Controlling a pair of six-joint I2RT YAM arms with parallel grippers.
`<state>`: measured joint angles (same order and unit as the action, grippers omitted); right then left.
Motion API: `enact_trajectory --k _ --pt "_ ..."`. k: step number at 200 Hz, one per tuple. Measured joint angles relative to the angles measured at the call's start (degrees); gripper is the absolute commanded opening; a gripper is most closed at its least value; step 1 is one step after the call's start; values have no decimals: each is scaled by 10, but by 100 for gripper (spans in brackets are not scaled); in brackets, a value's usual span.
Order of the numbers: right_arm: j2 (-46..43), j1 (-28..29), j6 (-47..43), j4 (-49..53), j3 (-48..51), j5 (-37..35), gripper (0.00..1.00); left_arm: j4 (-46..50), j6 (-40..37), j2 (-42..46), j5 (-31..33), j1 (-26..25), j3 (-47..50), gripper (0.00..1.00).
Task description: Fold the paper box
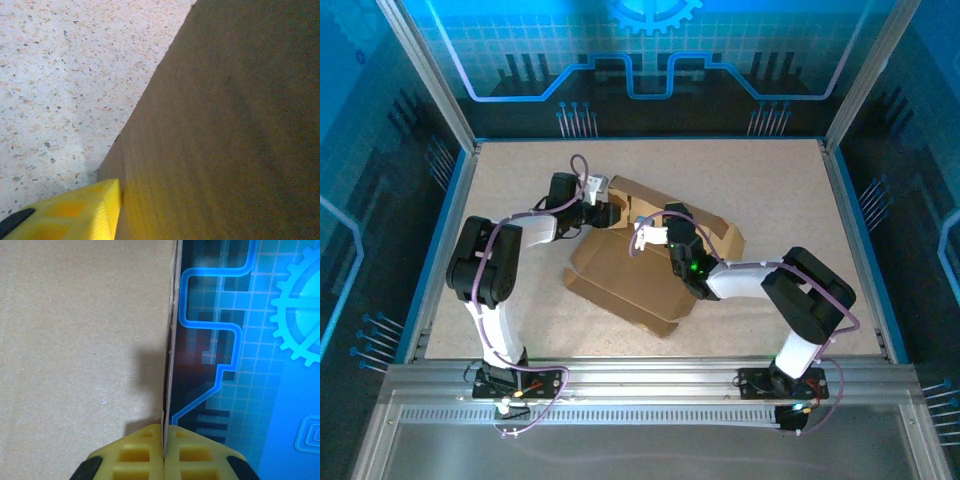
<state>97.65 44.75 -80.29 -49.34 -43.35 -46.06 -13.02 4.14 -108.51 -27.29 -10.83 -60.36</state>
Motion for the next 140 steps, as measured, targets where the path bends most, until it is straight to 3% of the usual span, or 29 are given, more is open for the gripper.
enact_trajectory --k 96,140 --pt "0 17 7 0 3 -28 0 -35 33 9 93 -22 21 21" --pt "0 22 14 8 3 -50 0 -49 37 11 168 -51 24 27"
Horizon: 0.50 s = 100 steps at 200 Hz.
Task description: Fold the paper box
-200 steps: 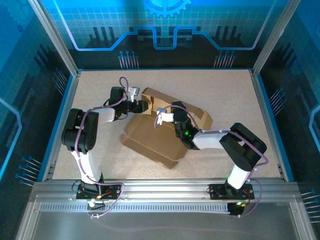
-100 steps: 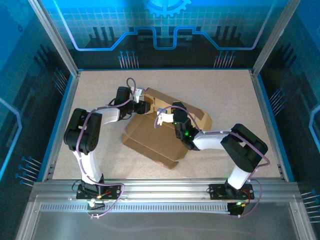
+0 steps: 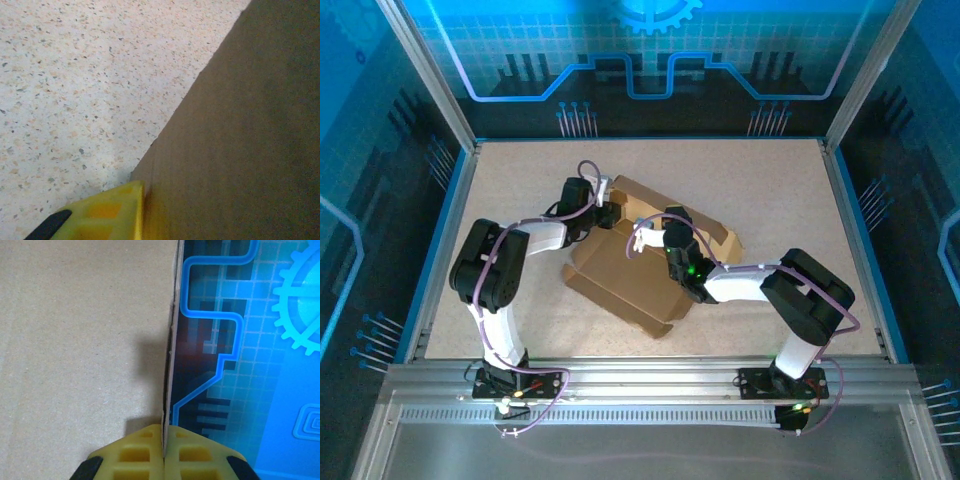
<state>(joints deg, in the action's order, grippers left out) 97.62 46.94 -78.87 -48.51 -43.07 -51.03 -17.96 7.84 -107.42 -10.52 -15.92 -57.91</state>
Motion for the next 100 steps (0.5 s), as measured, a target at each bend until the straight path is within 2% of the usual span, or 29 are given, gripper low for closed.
enact_trajectory --k 18,35,44,55,75,100 --pt "0 2 7 4 0 -5 0 -4 9 0 15 -5 0 32" --pt "0 7 15 7 0 -13 0 -6 20 0 26 -8 0 49" --pt "0 8 21 10 0 -15 0 -8 23 0 30 -9 0 52" --pt "0 10 31 14 -1 -17 0 -9 27 0 33 -10 0 52" --pt "0 11 45 19 -3 -21 0 -10 27 0 35 -12 0 40" --pt "-1 12 53 24 -4 -22 0 -10 28 0 37 -12 0 33"
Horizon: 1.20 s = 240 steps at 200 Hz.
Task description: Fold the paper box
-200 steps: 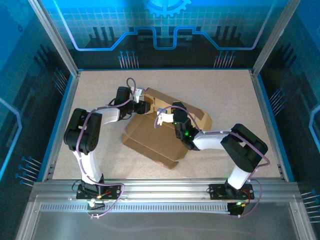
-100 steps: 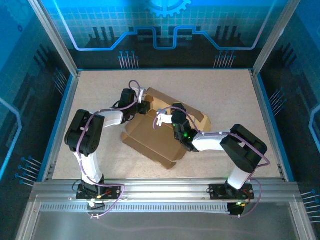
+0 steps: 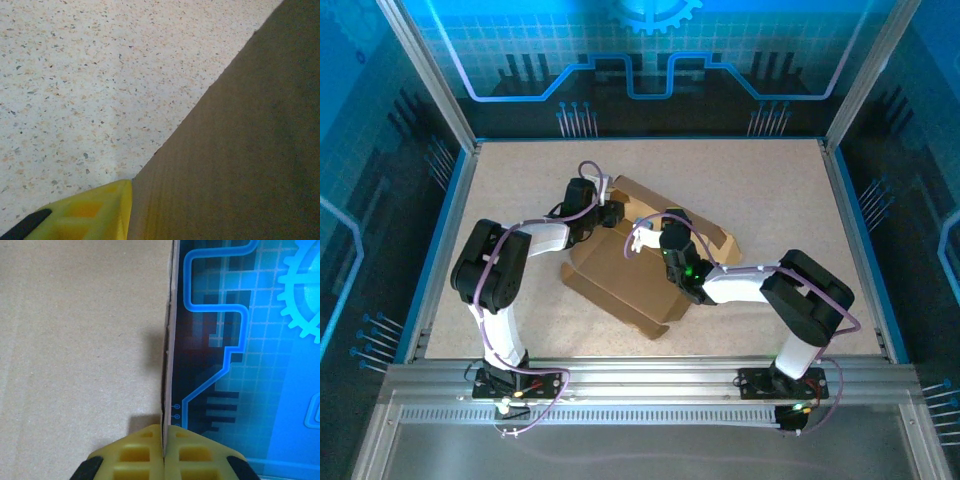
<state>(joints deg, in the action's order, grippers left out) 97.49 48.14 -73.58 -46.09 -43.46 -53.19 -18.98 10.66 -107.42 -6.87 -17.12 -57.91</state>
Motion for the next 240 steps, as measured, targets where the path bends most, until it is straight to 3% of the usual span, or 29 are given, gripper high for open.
enact_trajectory --k 40,82,90,102,121,135,161,201,218,229,240 --pt "-6 4 19 17 -2 0 0 -1 2 0 10 -3 -1 0" --pt "-15 13 56 59 -13 -7 0 -49 33 7 61 -20 31 0" --pt "-16 15 62 65 -15 -8 0 -57 36 8 68 -21 37 8" --pt "-17 17 71 74 -18 -9 0 -60 41 8 74 -23 37 28" --pt "-18 17 82 83 -21 -10 0 -66 46 8 81 -24 37 33" --pt "-21 17 91 93 -24 -8 0 -69 49 8 82 -25 37 28" --pt "-27 17 106 112 -27 -3 0 -69 49 6 81 -26 35 0" --pt "-36 17 126 139 -31 -3 0 -66 42 5 76 -27 32 0" --pt "-43 17 141 154 -32 1 10 -66 39 5 75 -28 32 0" --pt "-53 17 159 172 -32 14 34 -66 38 5 75 -29 32 0" --pt "-64 18 181 203 -32 45 46 -68 31 6 75 -31 34 0"
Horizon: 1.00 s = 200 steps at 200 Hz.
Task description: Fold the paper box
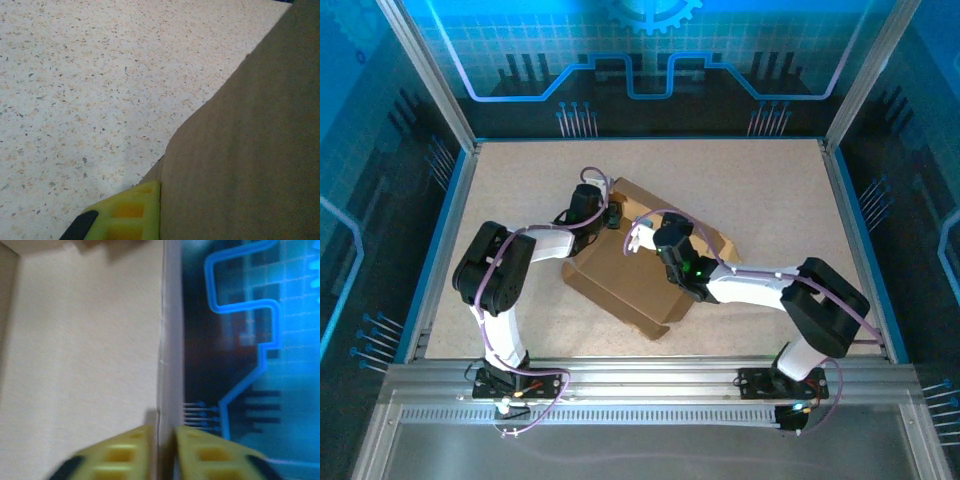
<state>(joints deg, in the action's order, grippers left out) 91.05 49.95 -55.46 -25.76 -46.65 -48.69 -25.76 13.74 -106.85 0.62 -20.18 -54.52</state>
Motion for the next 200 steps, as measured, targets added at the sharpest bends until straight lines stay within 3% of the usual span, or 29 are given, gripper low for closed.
enact_trajectory --k 34,54,74,92,128,158,200 --pt "-50 2 74 98 -2 90 83 -17 -4 16 2 -8 28 0" --pt "-106 -5 131 162 -11 164 94 -28 -4 23 6 -10 43 0" --pt "-158 -30 212 212 -43 256 96 -38 -7 29 12 -15 54 0" --pt "-176 -74 338 244 -104 317 91 -53 -17 32 26 -26 66 0" --pt "-72 -156 571 376 -333 362 88 -72 -36 32 50 -55 76 0" --pt "44 -190 642 488 -459 451 85 -77 -45 32 62 -68 78 1" --pt "155 -235 658 594 -522 602 76 -86 -52 32 65 -74 79 2"
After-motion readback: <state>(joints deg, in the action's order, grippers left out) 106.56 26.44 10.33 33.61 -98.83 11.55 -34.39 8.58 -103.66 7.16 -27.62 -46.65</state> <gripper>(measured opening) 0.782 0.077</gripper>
